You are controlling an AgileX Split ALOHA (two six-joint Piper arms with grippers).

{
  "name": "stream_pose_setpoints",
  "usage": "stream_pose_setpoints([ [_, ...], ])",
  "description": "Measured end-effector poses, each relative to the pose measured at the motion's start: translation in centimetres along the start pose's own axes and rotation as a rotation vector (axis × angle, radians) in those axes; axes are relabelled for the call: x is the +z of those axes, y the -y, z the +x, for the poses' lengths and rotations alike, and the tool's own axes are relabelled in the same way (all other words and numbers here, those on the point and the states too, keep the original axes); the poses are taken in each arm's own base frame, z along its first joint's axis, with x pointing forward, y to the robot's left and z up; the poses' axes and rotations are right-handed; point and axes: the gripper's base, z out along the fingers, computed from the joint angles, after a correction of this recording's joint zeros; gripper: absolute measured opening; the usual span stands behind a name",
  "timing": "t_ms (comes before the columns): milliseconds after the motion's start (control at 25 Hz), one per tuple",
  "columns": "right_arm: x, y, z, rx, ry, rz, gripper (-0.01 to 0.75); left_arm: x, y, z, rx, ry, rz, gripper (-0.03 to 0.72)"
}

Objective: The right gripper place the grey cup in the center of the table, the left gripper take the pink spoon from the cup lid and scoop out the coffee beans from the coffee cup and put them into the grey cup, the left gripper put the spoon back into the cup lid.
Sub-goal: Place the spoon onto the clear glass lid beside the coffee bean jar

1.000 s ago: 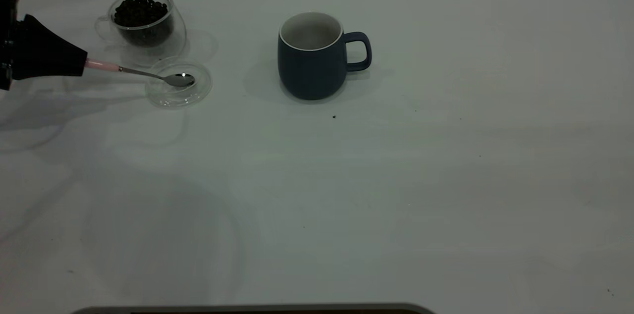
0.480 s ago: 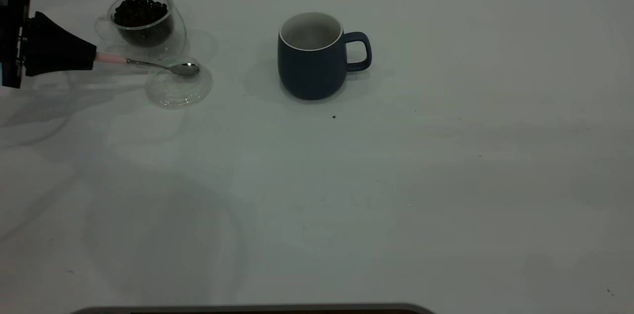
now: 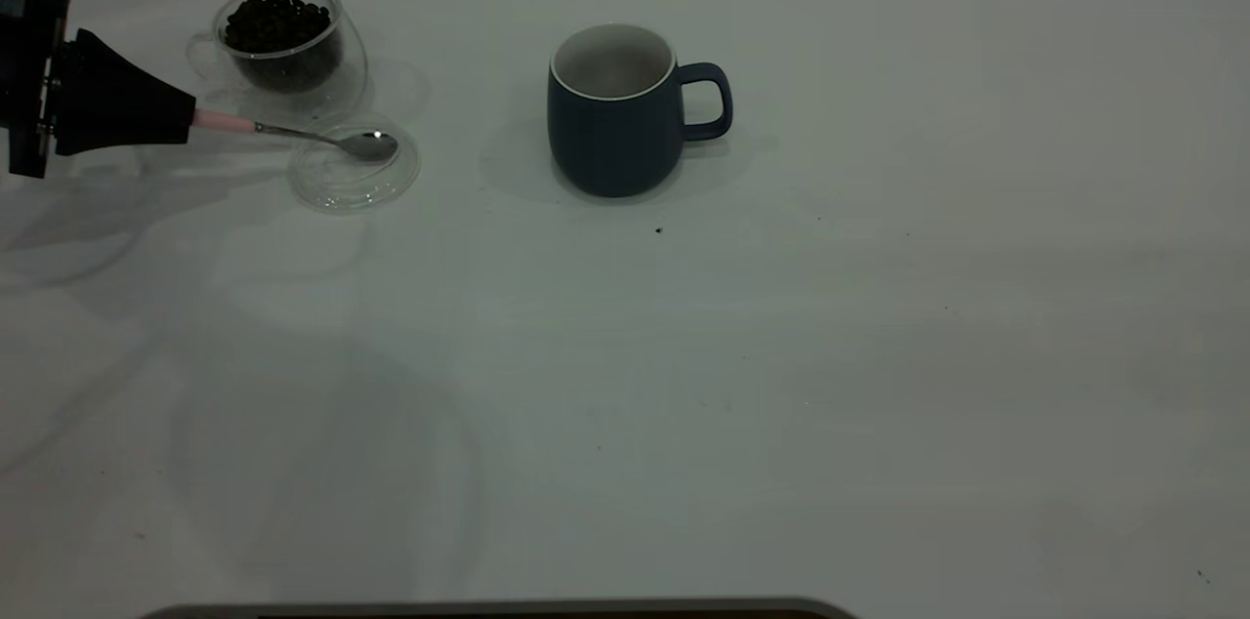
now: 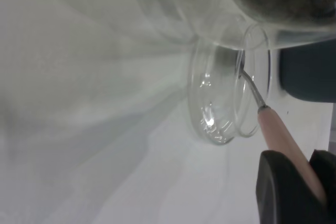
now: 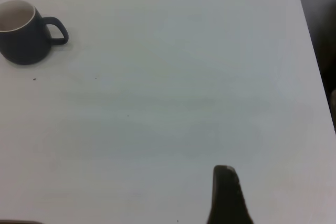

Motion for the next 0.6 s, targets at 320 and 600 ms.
stream_pose_setpoints([
  [320,0.00,0.00,0.00,0.000,0.000,0.000,0.536,0.13,-0.06,0.12,0.006,-0.016,-0.015,0.166],
  [600,0.00,0.00,0.00,0.000,0.000,0.000,0.536,0.82,0.14,0.03,0.014,-0.021,-0.032,0.273],
])
